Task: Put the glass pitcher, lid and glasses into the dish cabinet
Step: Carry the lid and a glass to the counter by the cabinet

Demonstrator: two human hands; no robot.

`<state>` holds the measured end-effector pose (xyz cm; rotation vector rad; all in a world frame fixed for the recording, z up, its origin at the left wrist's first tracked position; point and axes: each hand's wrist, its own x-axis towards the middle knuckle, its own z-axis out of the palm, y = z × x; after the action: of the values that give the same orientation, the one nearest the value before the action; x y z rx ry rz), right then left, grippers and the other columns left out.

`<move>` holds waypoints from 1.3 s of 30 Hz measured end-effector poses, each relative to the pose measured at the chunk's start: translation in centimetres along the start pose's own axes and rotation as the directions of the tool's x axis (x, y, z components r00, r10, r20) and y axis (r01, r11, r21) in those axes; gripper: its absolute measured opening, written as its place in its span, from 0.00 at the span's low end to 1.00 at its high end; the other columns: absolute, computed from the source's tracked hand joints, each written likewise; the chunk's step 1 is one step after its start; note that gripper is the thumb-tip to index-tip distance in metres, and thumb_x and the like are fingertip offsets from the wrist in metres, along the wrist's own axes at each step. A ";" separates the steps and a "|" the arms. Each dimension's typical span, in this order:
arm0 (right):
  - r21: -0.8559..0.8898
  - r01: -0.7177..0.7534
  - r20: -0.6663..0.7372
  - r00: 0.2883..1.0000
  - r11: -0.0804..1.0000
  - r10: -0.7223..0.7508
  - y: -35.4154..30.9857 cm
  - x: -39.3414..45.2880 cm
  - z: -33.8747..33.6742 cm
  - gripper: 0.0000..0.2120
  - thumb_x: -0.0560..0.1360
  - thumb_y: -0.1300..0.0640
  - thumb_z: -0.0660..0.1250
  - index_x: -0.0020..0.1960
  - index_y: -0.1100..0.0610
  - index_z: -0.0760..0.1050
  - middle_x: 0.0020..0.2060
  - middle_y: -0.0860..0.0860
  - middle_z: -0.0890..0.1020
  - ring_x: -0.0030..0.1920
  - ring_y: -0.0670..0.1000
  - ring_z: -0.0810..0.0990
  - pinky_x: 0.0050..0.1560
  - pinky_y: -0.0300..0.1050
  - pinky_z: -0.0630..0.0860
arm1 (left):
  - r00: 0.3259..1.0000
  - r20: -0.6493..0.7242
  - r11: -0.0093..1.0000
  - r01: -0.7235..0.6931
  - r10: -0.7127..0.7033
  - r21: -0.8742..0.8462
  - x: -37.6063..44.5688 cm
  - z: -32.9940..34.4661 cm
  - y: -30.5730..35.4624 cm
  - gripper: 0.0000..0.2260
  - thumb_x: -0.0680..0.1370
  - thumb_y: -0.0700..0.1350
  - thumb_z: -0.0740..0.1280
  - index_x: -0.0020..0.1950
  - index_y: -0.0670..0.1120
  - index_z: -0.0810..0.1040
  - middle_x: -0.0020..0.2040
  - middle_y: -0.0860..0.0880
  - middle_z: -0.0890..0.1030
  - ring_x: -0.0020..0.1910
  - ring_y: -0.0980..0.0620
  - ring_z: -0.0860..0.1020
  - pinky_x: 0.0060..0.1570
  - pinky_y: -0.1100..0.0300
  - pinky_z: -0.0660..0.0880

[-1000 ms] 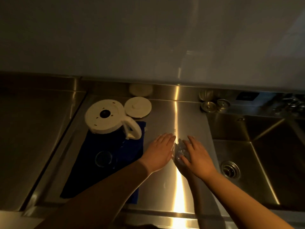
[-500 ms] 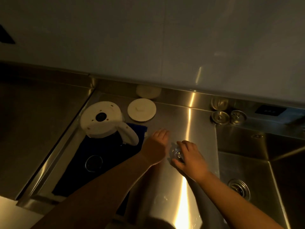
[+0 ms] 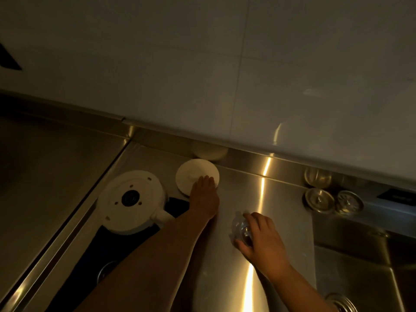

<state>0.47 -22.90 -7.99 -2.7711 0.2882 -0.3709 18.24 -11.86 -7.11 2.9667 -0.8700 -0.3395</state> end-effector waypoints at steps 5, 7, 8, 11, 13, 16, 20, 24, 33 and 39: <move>-0.009 0.036 -0.026 0.999 0.999 -0.036 0.5 1.5 0.8 0.36 0.61 0.43 0.76 0.64 0.54 0.69 0.54 0.52 0.76 0.54 0.51 0.70 0.52 0.42 0.74 | 0.988 0.074 0.991 0.133 -0.132 -0.003 3.0 0.0 -0.7 0.27 0.82 0.46 0.53 0.77 0.39 0.46 0.77 0.40 0.50 0.76 0.42 0.48 0.73 0.48 0.49; -0.006 0.039 -0.030 0.999 0.999 -0.039 0.6 1.9 1.0 0.34 0.63 0.42 0.74 0.64 0.54 0.69 0.55 0.51 0.76 0.55 0.50 0.70 0.52 0.42 0.74 | 0.983 0.093 0.988 0.157 -0.156 -0.003 3.7 0.1 -1.2 0.28 0.82 0.44 0.54 0.77 0.39 0.45 0.78 0.41 0.48 0.76 0.42 0.47 0.73 0.48 0.49; -0.005 0.040 -0.030 0.999 0.999 -0.040 0.6 2.1 1.1 0.34 0.63 0.42 0.73 0.64 0.54 0.69 0.55 0.51 0.76 0.55 0.50 0.70 0.52 0.42 0.74 | 0.984 0.098 0.988 0.153 -0.152 -0.003 4.0 0.1 -1.5 0.28 0.81 0.44 0.55 0.77 0.39 0.44 0.78 0.41 0.48 0.76 0.42 0.47 0.73 0.48 0.51; 0.000 0.038 -0.034 0.999 0.999 -0.038 0.7 2.4 1.2 0.31 0.66 0.40 0.67 0.63 0.54 0.71 0.55 0.51 0.76 0.55 0.50 0.71 0.52 0.43 0.75 | 0.986 0.116 0.993 0.119 -0.119 0.009 4.6 0.3 -1.9 0.29 0.81 0.44 0.56 0.77 0.40 0.44 0.78 0.41 0.46 0.76 0.42 0.47 0.72 0.48 0.55; 0.005 0.037 -0.038 0.999 0.999 -0.037 0.8 2.3 1.3 0.30 0.67 0.39 0.66 0.63 0.54 0.71 0.55 0.51 0.76 0.55 0.50 0.71 0.53 0.42 0.74 | 0.988 0.114 0.994 0.104 -0.106 0.030 4.7 0.4 -2.0 0.28 0.81 0.43 0.56 0.77 0.40 0.45 0.78 0.41 0.47 0.76 0.42 0.48 0.71 0.48 0.56; 0.016 0.029 -0.033 0.999 0.999 -0.028 0.9 2.2 1.5 0.30 0.66 0.40 0.67 0.64 0.53 0.69 0.56 0.52 0.76 0.56 0.51 0.71 0.52 0.43 0.75 | 0.992 0.080 0.993 0.097 -0.101 0.062 5.0 0.8 -2.1 0.26 0.82 0.43 0.55 0.77 0.41 0.48 0.77 0.41 0.52 0.76 0.42 0.51 0.70 0.49 0.59; 0.021 0.028 -0.034 0.999 0.999 -0.027 0.8 2.2 1.4 0.31 0.66 0.40 0.69 0.64 0.53 0.69 0.56 0.51 0.76 0.56 0.50 0.72 0.52 0.43 0.75 | 0.993 0.049 0.991 0.099 -0.104 0.095 5.2 0.6 -2.0 0.24 0.81 0.43 0.56 0.75 0.41 0.54 0.74 0.41 0.57 0.73 0.43 0.58 0.66 0.51 0.65; 0.009 0.038 -0.030 0.999 0.999 -0.038 0.7 2.2 1.3 0.34 0.64 0.41 0.75 0.64 0.53 0.69 0.56 0.52 0.76 0.55 0.52 0.73 0.51 0.44 0.76 | 0.995 0.039 0.991 0.087 -0.091 0.102 5.3 0.2 -1.8 0.21 0.81 0.42 0.56 0.73 0.41 0.56 0.74 0.41 0.58 0.72 0.43 0.59 0.63 0.52 0.67; -0.004 -0.038 0.023 0.999 0.999 0.038 -0.3 1.0 0.6 0.36 0.60 0.38 0.76 0.62 0.52 0.69 0.53 0.49 0.76 0.52 0.51 0.75 0.42 0.39 0.77 | 0.990 0.137 0.974 -0.062 0.033 0.216 3.1 -0.5 -1.1 0.28 0.82 0.45 0.57 0.76 0.39 0.47 0.76 0.39 0.51 0.75 0.41 0.54 0.65 0.47 0.65; 0.003 -0.099 0.089 0.991 0.995 0.098 -0.5 -1.9 -1.2 0.35 0.62 0.35 0.73 0.63 0.50 0.70 0.53 0.47 0.77 0.51 0.49 0.76 0.39 0.36 0.74 | 0.981 0.002 0.967 -0.193 0.196 0.168 0.1 -3.5 0.7 0.22 0.78 0.44 0.64 0.70 0.40 0.65 0.69 0.40 0.66 0.67 0.43 0.67 0.55 0.50 0.72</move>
<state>-1.61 -22.32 -7.12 -2.7445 0.3995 -0.2231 18.70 -12.65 -3.69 2.9911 -1.2349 -0.2473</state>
